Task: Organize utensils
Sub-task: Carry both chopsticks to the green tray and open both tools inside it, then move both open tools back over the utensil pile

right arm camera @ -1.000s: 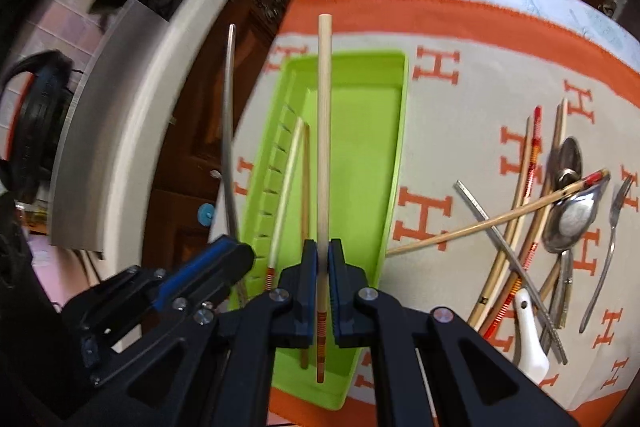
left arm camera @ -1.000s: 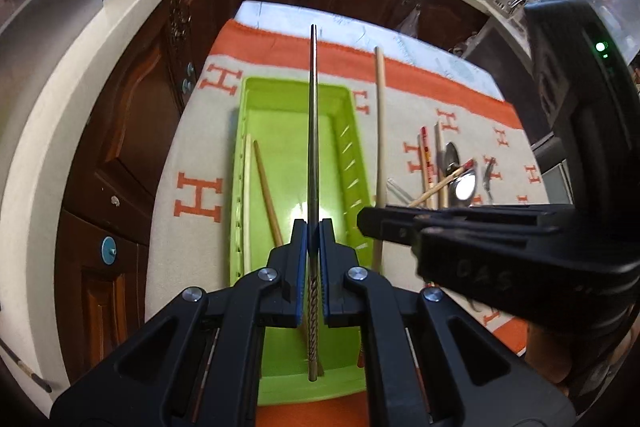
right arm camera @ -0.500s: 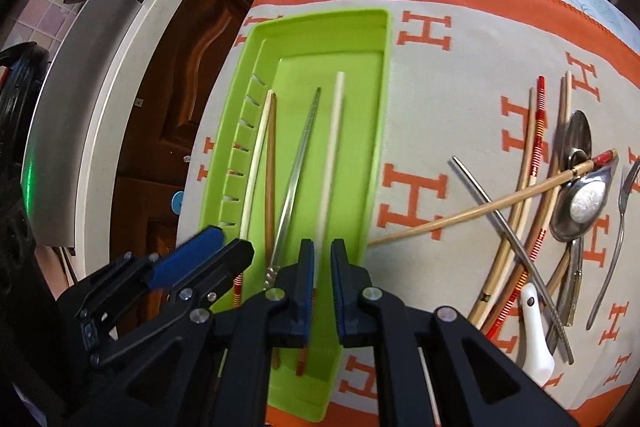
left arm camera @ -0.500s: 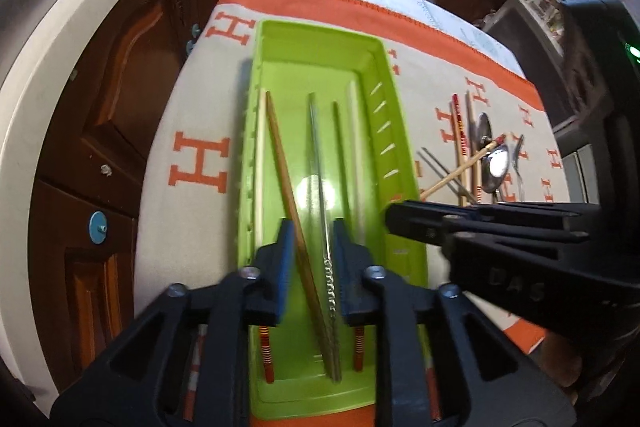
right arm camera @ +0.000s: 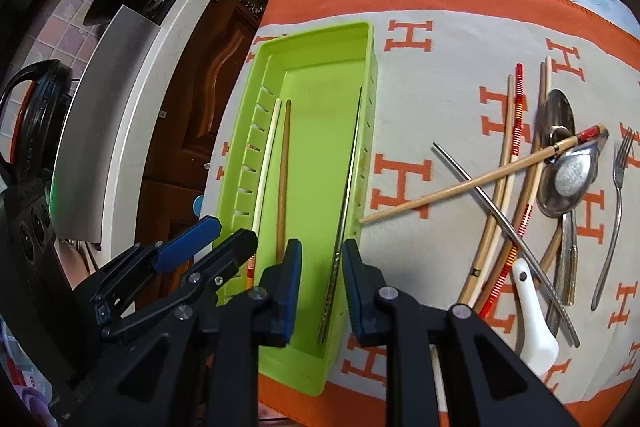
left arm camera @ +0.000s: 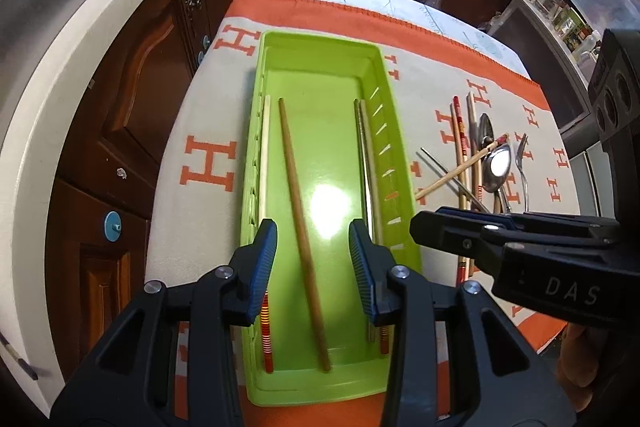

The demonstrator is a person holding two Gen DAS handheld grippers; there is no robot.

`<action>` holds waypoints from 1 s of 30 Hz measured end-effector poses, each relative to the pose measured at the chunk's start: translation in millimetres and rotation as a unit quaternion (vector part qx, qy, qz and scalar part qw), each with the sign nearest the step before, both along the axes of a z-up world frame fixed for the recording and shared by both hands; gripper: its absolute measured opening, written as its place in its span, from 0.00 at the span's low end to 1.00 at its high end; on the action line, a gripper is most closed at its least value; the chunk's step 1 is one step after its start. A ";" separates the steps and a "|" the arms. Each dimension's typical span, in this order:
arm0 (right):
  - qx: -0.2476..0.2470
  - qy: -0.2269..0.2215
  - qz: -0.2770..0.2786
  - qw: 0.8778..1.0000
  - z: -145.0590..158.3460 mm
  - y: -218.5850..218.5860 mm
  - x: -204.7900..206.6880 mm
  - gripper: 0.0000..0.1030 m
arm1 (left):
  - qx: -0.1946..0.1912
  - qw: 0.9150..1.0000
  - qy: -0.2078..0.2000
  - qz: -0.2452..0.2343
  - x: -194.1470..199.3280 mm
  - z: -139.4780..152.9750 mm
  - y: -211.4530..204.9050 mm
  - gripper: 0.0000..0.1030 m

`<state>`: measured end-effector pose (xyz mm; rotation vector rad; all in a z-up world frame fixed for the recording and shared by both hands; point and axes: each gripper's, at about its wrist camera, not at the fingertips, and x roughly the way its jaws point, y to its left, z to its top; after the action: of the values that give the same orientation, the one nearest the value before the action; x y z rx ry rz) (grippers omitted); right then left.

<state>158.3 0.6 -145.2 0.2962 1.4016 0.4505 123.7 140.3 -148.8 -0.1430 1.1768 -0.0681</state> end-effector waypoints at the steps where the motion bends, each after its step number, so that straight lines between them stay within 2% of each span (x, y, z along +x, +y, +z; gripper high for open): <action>1: 0.001 -0.002 0.000 1.000 1.3 -1.8 -1.9 0.20 | 0.001 1.000 -0.001 -0.001 -0.9 1.6 -0.9 0.33; 11: 0.002 -0.022 -0.002 1.000 10.3 -24.8 -21.2 0.20 | 0.028 0.999 -0.009 -0.021 -13.5 13.6 -20.3 0.33; 20: 0.002 -0.037 -0.054 0.998 15.4 -91.4 -30.9 0.20 | 0.034 0.998 -0.036 -0.047 -23.4 32.8 -43.8 0.33; 25: 0.008 -0.040 -0.091 0.995 15.7 -130.2 -32.8 0.20 | 0.040 0.996 -0.036 -0.073 -22.6 34.3 -68.1 0.33; 30: 0.016 -0.036 -0.105 0.994 9.1 -151.4 -30.5 0.20 | 0.052 0.994 -0.029 -0.094 -14.6 29.0 -95.6 0.33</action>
<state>127.8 -150.8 -136.0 0.4450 1.2782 0.3085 109.1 44.7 -119.8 0.0621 1.1298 -0.1762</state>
